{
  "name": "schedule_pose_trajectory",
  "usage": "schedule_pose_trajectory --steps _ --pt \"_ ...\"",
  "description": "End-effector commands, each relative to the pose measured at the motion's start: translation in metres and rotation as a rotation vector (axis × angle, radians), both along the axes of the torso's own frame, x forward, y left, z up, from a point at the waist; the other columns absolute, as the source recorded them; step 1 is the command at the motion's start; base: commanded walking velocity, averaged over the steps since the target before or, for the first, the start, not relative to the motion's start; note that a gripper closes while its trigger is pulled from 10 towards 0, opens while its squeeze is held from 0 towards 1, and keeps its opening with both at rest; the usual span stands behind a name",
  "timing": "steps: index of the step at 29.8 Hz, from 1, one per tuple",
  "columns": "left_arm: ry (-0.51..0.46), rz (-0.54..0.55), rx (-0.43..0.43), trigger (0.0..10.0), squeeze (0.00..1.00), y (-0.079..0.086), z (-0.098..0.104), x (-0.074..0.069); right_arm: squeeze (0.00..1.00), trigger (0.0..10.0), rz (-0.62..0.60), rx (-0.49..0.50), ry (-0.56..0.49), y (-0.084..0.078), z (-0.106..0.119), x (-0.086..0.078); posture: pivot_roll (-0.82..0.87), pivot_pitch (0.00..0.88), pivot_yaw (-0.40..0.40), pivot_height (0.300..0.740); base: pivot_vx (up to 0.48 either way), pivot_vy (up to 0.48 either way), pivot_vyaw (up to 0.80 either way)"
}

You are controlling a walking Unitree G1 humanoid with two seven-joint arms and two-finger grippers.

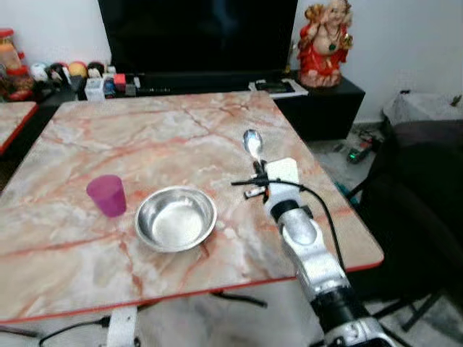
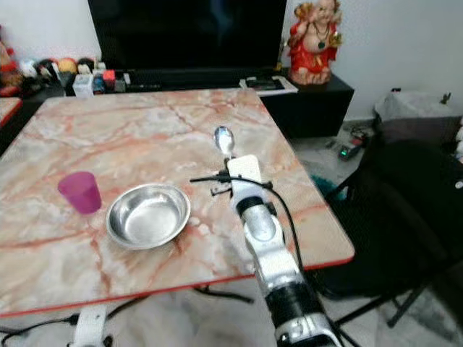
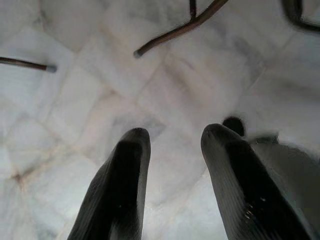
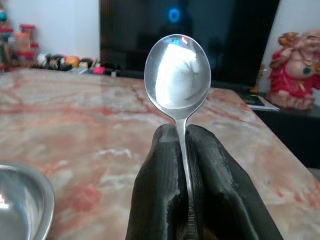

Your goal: Setting the table

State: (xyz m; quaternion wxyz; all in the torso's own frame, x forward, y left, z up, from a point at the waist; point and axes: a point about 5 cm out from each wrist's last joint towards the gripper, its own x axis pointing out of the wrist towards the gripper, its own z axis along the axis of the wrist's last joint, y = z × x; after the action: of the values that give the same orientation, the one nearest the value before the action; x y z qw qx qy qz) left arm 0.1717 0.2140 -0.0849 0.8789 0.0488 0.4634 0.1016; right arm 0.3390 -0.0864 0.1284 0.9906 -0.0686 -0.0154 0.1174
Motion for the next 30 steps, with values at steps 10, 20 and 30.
schedule_pose_trajectory --steps 10,20,30 --pt "-0.019 -0.014 0.006 10.0 0.00 0.003 0.005 0.009 0.00 10.0 -0.024 0.019 -0.010 -0.002 0.004 0.001 -0.06 0.000 0.009 0.740 0.000 0.000 0.00" --pt "-0.017 -0.015 0.010 10.0 0.00 0.004 0.004 0.008 0.00 10.0 -0.021 0.136 0.155 0.000 -0.018 -0.002 -0.06 0.000 0.011 0.740 0.000 0.000 0.00" --pt "-0.014 -0.002 0.018 10.0 0.00 0.008 0.004 0.006 0.00 10.0 -0.006 0.172 0.239 0.005 -0.034 -0.004 -0.04 0.000 0.009 0.740 0.000 0.000 0.00"
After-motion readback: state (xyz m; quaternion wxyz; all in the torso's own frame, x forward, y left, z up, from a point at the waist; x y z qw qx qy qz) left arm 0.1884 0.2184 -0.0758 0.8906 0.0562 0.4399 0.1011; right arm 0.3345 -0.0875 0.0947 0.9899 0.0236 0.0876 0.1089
